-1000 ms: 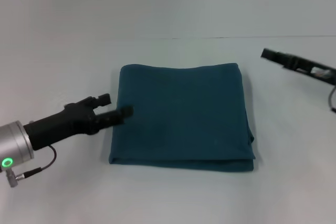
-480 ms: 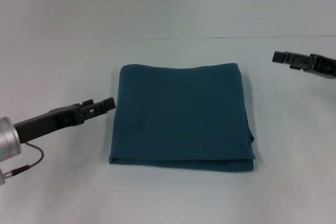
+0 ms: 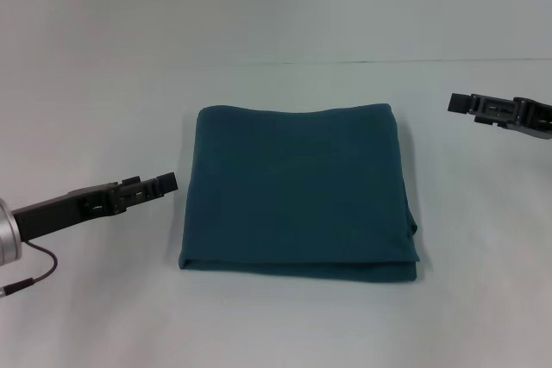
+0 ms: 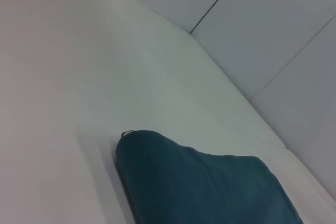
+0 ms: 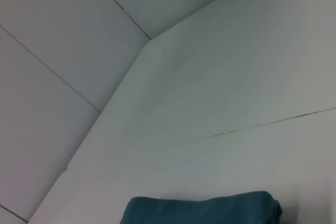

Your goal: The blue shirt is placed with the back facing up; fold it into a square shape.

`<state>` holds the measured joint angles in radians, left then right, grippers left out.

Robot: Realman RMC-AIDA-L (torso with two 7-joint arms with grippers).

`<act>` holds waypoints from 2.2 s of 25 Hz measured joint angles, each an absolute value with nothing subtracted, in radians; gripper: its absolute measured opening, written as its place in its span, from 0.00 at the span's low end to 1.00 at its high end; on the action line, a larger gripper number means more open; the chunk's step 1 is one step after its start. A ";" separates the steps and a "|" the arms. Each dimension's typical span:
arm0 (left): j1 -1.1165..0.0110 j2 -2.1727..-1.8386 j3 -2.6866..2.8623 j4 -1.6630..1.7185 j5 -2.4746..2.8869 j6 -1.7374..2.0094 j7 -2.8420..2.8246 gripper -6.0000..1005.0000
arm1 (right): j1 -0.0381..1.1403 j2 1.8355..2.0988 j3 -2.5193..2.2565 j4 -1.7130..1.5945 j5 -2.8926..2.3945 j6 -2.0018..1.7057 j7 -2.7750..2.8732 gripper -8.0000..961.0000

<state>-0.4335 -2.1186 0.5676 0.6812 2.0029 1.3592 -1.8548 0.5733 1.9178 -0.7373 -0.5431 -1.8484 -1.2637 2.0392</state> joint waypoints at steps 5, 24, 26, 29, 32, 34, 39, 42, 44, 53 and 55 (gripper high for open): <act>-0.439 -2.118 0.574 0.681 2.009 1.359 -1.855 0.93 | 0.571 1.920 -0.734 -0.543 -1.848 -1.264 2.037 0.96; -0.440 -2.115 0.579 0.681 2.022 1.395 -1.869 0.93 | 0.575 1.916 -0.728 -0.545 -1.852 -1.289 2.020 0.96; -0.441 -2.115 0.580 0.681 2.023 1.399 -1.869 0.93 | 0.575 1.916 -0.728 -0.545 -1.853 -1.289 2.020 0.96; -0.440 -2.114 0.580 0.681 2.030 1.398 -1.870 0.93 | 0.576 1.916 -0.728 -0.545 -1.853 -1.289 2.021 0.96; -0.448 -2.112 0.580 0.681 2.069 1.402 -1.880 0.93 | 0.576 1.916 -0.727 -0.545 -1.853 -1.286 2.021 0.96; -0.456 -2.111 0.580 0.681 2.106 1.411 -1.891 0.93 | 0.576 1.916 -0.727 -0.545 -1.853 -1.284 2.022 0.96; -0.467 -2.110 0.616 0.679 2.151 1.418 -1.905 0.93 | 0.578 1.916 -0.727 -0.545 -1.853 -1.283 2.026 0.96; -0.467 -2.113 0.636 0.679 2.152 1.413 -1.905 0.93 | 0.580 1.916 -0.727 -0.545 -1.853 -1.283 2.028 0.96; -0.468 -2.115 0.642 0.679 2.153 1.408 -1.906 0.93 | 0.580 1.916 -0.727 -0.545 -1.853 -1.282 2.029 0.96; -0.480 -2.118 0.646 0.672 2.168 1.360 -1.906 0.93 | 0.580 1.916 -0.727 -0.545 -1.851 -1.282 2.029 0.96; -0.485 -2.118 0.646 0.671 2.168 1.340 -1.906 0.94 | 0.580 1.916 -0.727 -0.545 -1.850 -1.284 2.030 0.96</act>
